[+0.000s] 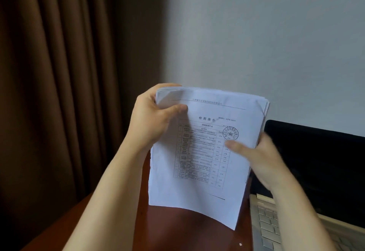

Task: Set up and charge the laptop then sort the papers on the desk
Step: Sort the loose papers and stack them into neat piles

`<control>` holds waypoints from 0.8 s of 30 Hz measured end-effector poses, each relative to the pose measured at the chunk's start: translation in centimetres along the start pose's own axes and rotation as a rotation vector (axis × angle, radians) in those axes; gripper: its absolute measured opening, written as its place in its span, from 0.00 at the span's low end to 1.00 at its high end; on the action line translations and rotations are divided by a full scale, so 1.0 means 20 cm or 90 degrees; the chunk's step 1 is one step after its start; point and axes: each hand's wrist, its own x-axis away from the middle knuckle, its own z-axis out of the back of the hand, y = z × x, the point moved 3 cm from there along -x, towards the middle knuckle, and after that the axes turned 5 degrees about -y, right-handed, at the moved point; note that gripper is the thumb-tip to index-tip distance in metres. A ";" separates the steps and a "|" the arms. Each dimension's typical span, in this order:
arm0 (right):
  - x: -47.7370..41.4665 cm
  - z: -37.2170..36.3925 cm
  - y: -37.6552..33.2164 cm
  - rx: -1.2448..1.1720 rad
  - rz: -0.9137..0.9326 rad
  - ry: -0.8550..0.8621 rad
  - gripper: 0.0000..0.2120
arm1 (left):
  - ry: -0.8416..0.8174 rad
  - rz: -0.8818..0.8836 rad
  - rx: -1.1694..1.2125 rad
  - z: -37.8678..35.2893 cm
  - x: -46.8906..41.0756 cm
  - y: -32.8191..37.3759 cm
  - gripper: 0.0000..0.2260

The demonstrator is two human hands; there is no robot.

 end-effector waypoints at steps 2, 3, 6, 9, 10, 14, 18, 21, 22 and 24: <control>0.01 -0.03 0.07 0.057 -0.068 -0.019 0.15 | 0.027 -0.001 -0.003 -0.01 0.01 -0.01 0.18; 0.00 -0.04 0.06 0.088 -0.070 0.010 0.11 | 0.047 -0.007 -0.029 -0.02 0.01 -0.01 0.20; -0.02 -0.04 -0.03 0.229 -0.014 0.092 0.04 | 0.114 -0.114 -0.296 -0.02 0.03 0.07 0.40; 0.00 -0.09 -0.14 0.362 0.110 0.077 0.10 | 0.032 -0.181 -0.583 -0.04 0.04 0.18 0.51; 0.01 -0.11 -0.17 0.396 0.154 0.059 0.13 | -0.009 -0.178 -0.608 -0.04 0.04 0.20 0.52; 0.02 -0.16 -0.24 0.518 0.230 -0.038 0.18 | -0.110 -0.119 -0.528 0.04 0.05 0.23 0.49; 0.02 -0.18 -0.26 0.532 0.267 -0.090 0.24 | -0.146 -0.062 -0.472 0.14 0.06 0.26 0.32; 0.02 -0.20 -0.23 0.518 0.259 -0.090 0.13 | -0.209 0.005 -0.444 0.17 0.09 0.15 0.19; 0.01 -0.19 -0.21 0.509 0.216 -0.091 0.10 | -0.210 0.010 -0.417 0.17 0.11 0.11 0.15; -0.02 -0.13 -0.14 0.530 0.091 -0.104 0.08 | -0.191 0.020 -0.356 0.18 0.18 0.02 0.08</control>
